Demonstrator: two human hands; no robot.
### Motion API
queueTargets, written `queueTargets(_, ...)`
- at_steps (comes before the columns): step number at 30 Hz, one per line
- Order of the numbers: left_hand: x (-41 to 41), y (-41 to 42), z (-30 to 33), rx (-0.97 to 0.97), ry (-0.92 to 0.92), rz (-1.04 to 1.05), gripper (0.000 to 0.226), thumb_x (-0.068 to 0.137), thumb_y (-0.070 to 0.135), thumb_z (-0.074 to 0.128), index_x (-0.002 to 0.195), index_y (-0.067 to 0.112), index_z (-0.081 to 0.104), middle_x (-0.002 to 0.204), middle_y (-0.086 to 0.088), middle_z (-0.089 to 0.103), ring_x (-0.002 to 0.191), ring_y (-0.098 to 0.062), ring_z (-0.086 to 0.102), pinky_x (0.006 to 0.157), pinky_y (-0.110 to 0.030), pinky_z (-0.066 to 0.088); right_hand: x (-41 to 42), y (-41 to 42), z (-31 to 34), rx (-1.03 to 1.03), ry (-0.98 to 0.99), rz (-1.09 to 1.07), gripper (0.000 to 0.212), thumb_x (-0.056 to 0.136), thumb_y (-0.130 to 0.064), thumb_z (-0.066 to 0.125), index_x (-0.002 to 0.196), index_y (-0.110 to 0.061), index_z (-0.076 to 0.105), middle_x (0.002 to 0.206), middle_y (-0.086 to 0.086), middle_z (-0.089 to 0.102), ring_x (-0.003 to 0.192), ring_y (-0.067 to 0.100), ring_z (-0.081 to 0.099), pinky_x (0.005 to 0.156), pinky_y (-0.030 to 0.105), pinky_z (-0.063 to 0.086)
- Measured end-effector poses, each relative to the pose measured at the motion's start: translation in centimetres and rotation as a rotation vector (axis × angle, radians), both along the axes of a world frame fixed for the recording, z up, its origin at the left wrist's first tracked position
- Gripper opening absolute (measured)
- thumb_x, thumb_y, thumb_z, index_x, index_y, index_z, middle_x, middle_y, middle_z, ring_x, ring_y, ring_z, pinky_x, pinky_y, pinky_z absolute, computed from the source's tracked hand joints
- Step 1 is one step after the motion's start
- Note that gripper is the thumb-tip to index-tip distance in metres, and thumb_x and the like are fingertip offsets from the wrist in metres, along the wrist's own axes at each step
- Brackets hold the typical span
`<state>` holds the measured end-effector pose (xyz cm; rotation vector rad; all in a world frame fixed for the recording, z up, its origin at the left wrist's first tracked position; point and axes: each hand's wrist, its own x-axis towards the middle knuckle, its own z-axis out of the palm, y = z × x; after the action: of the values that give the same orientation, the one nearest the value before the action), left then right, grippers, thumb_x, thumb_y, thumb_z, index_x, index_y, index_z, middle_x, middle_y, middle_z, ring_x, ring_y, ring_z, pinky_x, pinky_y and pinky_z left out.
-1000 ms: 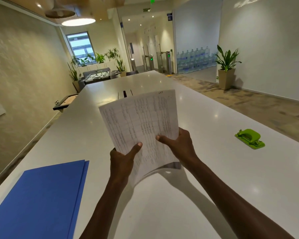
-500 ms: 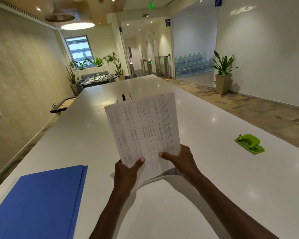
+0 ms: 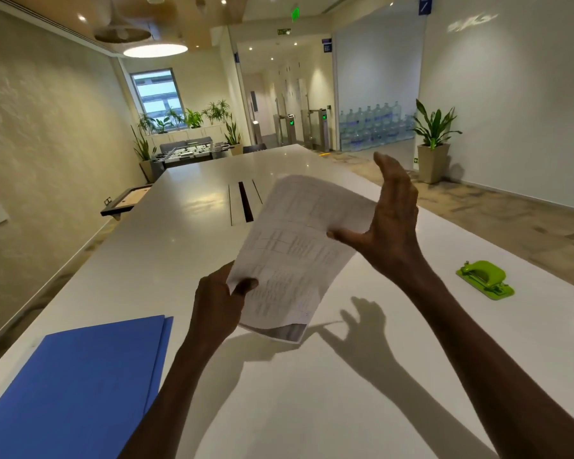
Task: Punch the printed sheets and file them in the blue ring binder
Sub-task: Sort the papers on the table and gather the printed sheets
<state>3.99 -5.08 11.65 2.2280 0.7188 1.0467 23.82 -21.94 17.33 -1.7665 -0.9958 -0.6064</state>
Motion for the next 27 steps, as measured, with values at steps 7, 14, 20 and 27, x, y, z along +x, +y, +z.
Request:
queueTargets(7, -0.6, 0.7, 0.1, 0.262, 0.196, -0.099, 0.022, 0.088, 0.011, 0.069, 0.109, 0.015, 0.071, 0.099, -0.004, 0.074, 0.083, -0.024, 0.070, 0.068, -0.037, 0.060, -0.2, -2.3, 1.5, -0.308, 0.153, 0.334, 0.037, 0.071, -0.022, 0.079, 0.106, -0.023, 0.066, 0.097, -0.006, 0.069, 0.087, 0.008, 0.064, 0.070, 0.028, 0.054)
queueTargets(14, -1.4, 0.6, 0.9, 0.066, -0.249, 0.163, 0.092, 0.065, 0.029, 0.089, 0.141, 0.026, 0.036, 0.140, 0.006, 0.052, 0.124, -0.010, 0.049, 0.095, -0.029, 0.045, 0.7, -3.6, -0.1, -0.072, 0.445, 0.419, 0.020, 0.074, -0.008, 0.077, 0.090, -0.019, 0.075, 0.086, -0.007, 0.075, 0.075, 0.003, 0.069, 0.061, 0.013, 0.052)
queueTargets(20, -1.6, 0.0, 1.2, -0.668, -0.420, -0.202, 0.074, 0.051, 0.044, 0.091, 0.113, 0.019, 0.061, 0.103, -0.004, 0.074, 0.100, -0.029, 0.070, 0.078, -0.041, 0.059, 1.7, -4.4, -1.4, 0.091, 0.637, 0.490, 0.027, 0.074, -0.004, 0.076, 0.091, -0.025, 0.073, 0.091, -0.006, 0.076, 0.085, 0.009, 0.071, 0.075, 0.030, 0.056)
queueTargets(27, 0.7, -2.2, 0.7, -0.582, -0.472, -0.172, 0.036, 0.075, 0.014, 0.079, 0.101, 0.030, 0.061, 0.096, 0.007, 0.072, 0.090, -0.009, 0.071, 0.073, -0.027, 0.059, 1.1, -3.9, -2.8, 0.275, 0.591, 0.359, 0.021, 0.074, -0.016, 0.080, 0.083, -0.031, 0.069, 0.081, -0.018, 0.072, 0.073, -0.006, 0.067, 0.059, 0.009, 0.051)
